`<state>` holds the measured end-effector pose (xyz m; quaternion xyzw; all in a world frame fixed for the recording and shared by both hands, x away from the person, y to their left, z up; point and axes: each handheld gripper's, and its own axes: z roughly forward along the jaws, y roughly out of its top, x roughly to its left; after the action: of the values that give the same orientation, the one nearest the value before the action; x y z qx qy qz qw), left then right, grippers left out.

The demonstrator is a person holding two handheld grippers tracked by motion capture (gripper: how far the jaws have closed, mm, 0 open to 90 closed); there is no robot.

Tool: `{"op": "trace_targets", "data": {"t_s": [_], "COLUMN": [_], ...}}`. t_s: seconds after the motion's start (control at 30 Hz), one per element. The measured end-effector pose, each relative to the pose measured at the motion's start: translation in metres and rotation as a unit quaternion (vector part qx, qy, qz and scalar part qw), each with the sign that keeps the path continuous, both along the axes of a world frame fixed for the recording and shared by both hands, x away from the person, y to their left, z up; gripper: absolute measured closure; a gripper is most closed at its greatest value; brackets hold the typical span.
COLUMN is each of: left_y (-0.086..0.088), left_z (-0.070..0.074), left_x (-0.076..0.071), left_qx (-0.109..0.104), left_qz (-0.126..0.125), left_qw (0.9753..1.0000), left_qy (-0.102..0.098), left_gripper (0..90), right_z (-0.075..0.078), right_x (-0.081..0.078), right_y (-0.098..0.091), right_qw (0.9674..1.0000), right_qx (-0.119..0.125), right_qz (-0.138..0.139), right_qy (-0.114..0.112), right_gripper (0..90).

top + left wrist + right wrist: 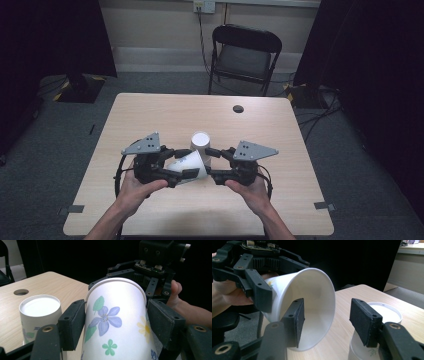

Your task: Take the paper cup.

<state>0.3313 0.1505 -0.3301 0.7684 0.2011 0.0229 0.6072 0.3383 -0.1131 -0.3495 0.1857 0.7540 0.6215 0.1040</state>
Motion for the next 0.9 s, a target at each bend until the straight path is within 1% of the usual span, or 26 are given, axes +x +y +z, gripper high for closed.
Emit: {"op": "trace_targets", "data": {"t_s": [0.33, 0.43, 0.57, 0.77, 0.9], "left_y": [-0.0017, -0.0026, -0.0027, -0.0044, -0.0091], "left_z": [-0.0009, -0.0014, -0.0014, -0.0023, -0.0032], "left_x": [-0.0001, -0.0002, -0.0003, -0.0007, -0.0025], "left_qx": [-0.005, -0.007, -0.009, -0.008, 0.001], "left_qz": [-0.013, -0.018, -0.022, -0.032, -0.048], "left_qw": [0.9999, 0.9998, 0.9997, 0.9994, 0.9988], "left_qy": [0.007, 0.009, 0.01, 0.011, 0.007], "left_gripper": [32.0, 32.1, 32.4, 32.7, 33.0], "right_z": [0.0002, 0.0005, 0.0007, 0.0017, 0.0015], "right_x": [0.0005, 0.0007, 0.0007, 0.0, -0.0005], "right_y": [0.0015, 0.0027, 0.003, 0.0031, 0.0046], "right_qw": [0.9999, 0.9997, 0.9995, 0.9995, 0.9994], "right_qx": [0.01, 0.014, 0.02, 0.023, 0.024], "right_qz": [0.007, 0.013, 0.017, 0.017, 0.018], "right_qy": [0.005, 0.012, 0.015, 0.016, 0.017], "right_gripper": [44.1, 43.8, 43.2, 42.7, 42.9]}}
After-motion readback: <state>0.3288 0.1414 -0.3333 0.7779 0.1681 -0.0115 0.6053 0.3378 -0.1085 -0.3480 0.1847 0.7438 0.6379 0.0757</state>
